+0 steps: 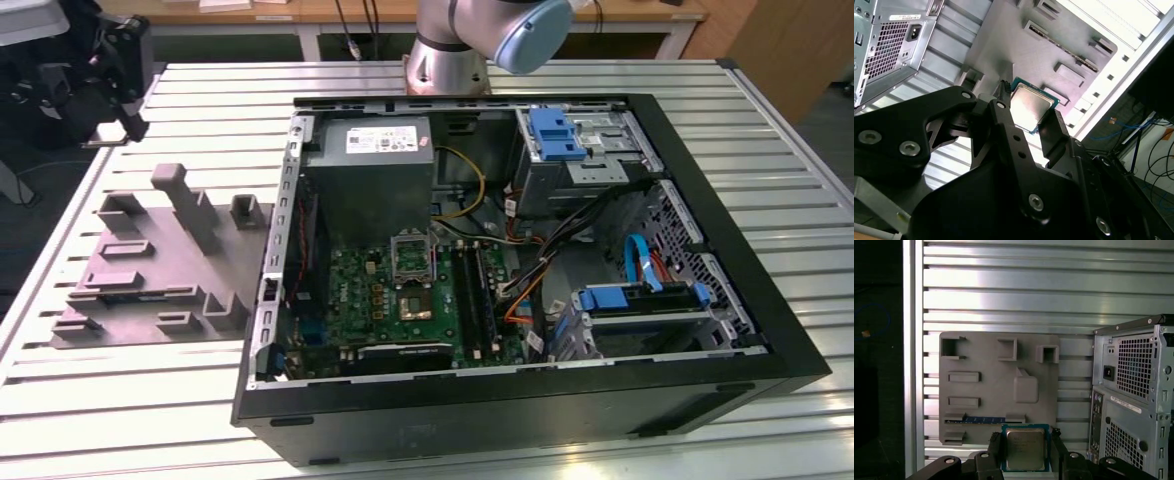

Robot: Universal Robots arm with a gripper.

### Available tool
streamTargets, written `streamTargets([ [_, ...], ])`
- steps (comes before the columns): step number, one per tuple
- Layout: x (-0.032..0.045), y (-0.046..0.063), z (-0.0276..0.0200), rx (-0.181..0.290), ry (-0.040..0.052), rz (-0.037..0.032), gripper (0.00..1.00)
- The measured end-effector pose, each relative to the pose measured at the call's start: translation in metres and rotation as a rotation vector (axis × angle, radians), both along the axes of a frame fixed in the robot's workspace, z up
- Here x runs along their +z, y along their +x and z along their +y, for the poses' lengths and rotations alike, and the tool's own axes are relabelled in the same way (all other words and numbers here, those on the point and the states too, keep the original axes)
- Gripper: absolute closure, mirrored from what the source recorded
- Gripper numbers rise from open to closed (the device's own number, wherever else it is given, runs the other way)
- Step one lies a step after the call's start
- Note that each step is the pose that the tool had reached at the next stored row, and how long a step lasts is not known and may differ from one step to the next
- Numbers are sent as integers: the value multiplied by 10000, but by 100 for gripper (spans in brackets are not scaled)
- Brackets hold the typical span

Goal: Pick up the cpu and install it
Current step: 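Pick up the cpu and move it towards the insertion slot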

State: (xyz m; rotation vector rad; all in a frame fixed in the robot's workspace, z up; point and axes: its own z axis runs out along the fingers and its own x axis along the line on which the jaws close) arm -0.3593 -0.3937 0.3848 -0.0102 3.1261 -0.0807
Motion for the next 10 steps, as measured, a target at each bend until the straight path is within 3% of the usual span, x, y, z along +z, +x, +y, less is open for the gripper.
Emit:
streamTargets([
  [10,0,19,0,0,0,-1,53],
])
